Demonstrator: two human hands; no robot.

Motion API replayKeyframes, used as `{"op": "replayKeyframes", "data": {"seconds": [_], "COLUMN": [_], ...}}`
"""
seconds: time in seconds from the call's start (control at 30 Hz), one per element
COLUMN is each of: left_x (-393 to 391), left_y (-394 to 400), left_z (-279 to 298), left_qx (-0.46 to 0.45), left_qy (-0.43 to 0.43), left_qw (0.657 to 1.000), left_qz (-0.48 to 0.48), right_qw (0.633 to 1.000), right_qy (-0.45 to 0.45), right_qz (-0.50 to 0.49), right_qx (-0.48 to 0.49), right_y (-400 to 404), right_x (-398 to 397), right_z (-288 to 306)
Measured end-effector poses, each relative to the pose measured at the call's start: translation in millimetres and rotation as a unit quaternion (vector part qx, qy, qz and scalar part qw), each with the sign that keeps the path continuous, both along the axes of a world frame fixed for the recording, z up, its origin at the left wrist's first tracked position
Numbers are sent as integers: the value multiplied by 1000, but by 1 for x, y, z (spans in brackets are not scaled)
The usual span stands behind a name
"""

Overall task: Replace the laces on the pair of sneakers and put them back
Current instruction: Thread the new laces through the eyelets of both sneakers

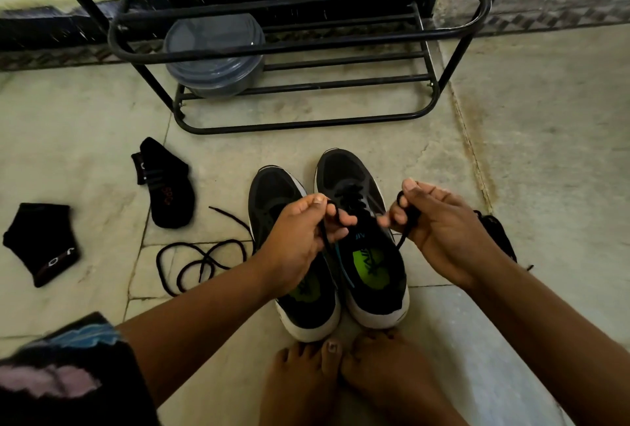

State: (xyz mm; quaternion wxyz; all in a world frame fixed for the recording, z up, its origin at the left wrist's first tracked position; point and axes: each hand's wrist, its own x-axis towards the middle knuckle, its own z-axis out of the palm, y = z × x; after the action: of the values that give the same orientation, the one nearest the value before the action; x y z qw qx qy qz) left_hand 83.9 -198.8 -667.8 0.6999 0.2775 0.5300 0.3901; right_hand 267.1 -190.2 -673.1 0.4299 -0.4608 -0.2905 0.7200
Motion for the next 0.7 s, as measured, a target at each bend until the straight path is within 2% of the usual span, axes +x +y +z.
{"op": "replayKeyframes", "data": {"seconds": [0.1, 0.3, 0.43, 0.5, 0.57, 0.6, 0.63, 0.7], "left_x": [3, 6, 2, -1, -3, -4, -6, -9], "left_y": [-5, -10, -4, 0, 1, 2, 2, 4], "left_z": [-7, -21, -20, -19, -17, -16, -14, -12], "left_qx": [-13, 24, 22, 12, 23, 48, 87, 183], "left_qy": [-1, 91, 75, 52, 66, 114, 193, 341], "left_qw": [1000, 993, 996, 998, 997, 990, 972, 908], "left_qz": [5, -70, -38, -24, -43, -68, -100, -164], "right_qw": [1000, 1000, 1000, 999, 991, 977, 955, 896], "right_qy": [16, -27, -14, -38, -122, -192, -267, -392], "right_qz": [-23, 4, -2, -9, 6, 21, 40, 96], "right_qx": [-15, 6, 21, 31, 57, 85, 120, 185], "right_y": [-6, -6, -4, 0, 3, 5, 6, 8], "right_x": [-7, -17, -14, -11, -9, -8, -8, -7], "right_z": [-7, -20, -16, -12, -11, -10, -8, -3]}}
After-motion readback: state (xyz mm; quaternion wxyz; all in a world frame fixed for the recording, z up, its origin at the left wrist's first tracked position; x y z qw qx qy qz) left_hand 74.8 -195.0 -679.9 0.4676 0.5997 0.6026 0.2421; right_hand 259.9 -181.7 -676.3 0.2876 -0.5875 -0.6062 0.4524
